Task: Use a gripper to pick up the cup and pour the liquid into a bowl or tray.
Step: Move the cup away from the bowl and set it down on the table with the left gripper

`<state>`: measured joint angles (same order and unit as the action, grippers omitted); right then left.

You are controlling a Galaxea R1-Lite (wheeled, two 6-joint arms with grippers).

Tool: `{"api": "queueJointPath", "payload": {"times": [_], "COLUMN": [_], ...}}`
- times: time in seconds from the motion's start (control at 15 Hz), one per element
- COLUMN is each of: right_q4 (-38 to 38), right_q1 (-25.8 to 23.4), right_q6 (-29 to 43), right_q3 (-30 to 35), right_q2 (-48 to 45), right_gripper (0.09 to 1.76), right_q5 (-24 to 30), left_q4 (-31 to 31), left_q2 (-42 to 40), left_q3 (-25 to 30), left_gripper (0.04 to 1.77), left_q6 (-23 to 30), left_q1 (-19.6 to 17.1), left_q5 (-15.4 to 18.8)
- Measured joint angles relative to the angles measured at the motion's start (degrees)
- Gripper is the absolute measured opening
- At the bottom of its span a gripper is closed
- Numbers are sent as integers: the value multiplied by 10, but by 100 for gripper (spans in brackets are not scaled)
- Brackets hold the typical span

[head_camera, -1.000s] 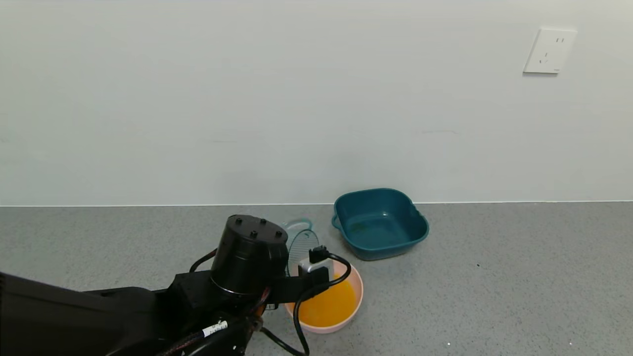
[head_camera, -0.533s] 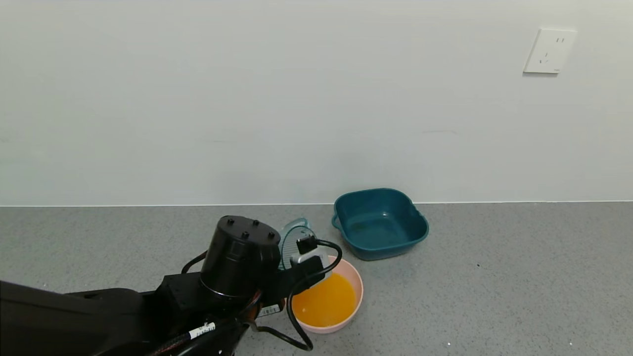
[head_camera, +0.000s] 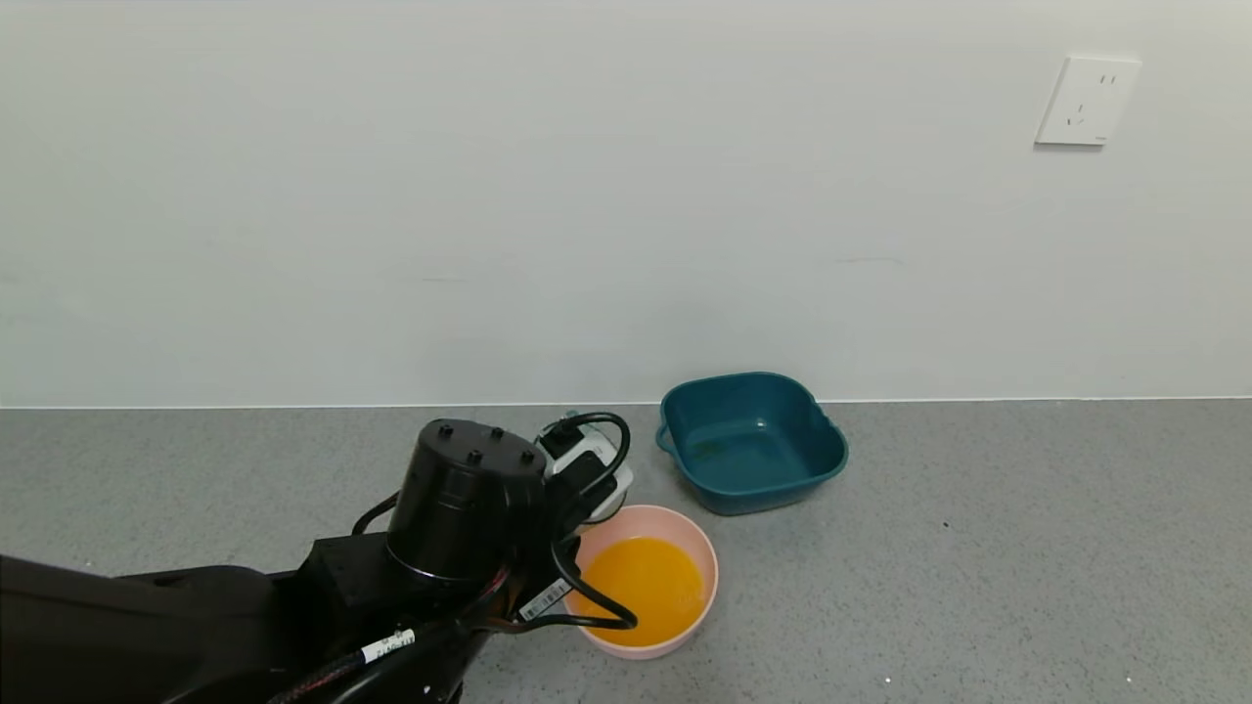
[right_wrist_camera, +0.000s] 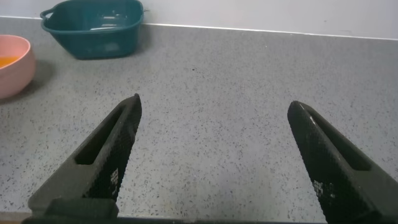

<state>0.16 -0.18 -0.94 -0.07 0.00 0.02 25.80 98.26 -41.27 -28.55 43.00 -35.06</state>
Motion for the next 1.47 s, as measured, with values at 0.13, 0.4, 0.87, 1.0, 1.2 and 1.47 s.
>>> {"api": "queueJointPath", "payload": {"times": [0.13, 0.4, 0.87, 1.0, 1.2, 1.47], "right_q4": [0, 0, 0, 0, 0, 0], "right_q1": [0, 0, 0, 0, 0, 0], "right_q6": [0, 0, 0, 0, 0, 0], "right_q3": [0, 0, 0, 0, 0, 0], "right_q2": [0, 0, 0, 0, 0, 0], "right_gripper": [171, 171, 171, 171, 171, 171], "right_q5": [0, 0, 0, 0, 0, 0], "left_q4": [3, 7, 9, 8, 8, 10], "left_q2": [-6, -21, -21, -20, -16, 0], "left_q3": [0, -3, -8, -4, 4, 10], "left_gripper": [127, 127, 127, 127, 127, 127], "left_q6": [31, 109, 229, 265, 287, 301], "left_q1": [-17, -75, -173, -189, -208, -243], "left_q5": [0, 35, 89, 110, 143, 182]}}
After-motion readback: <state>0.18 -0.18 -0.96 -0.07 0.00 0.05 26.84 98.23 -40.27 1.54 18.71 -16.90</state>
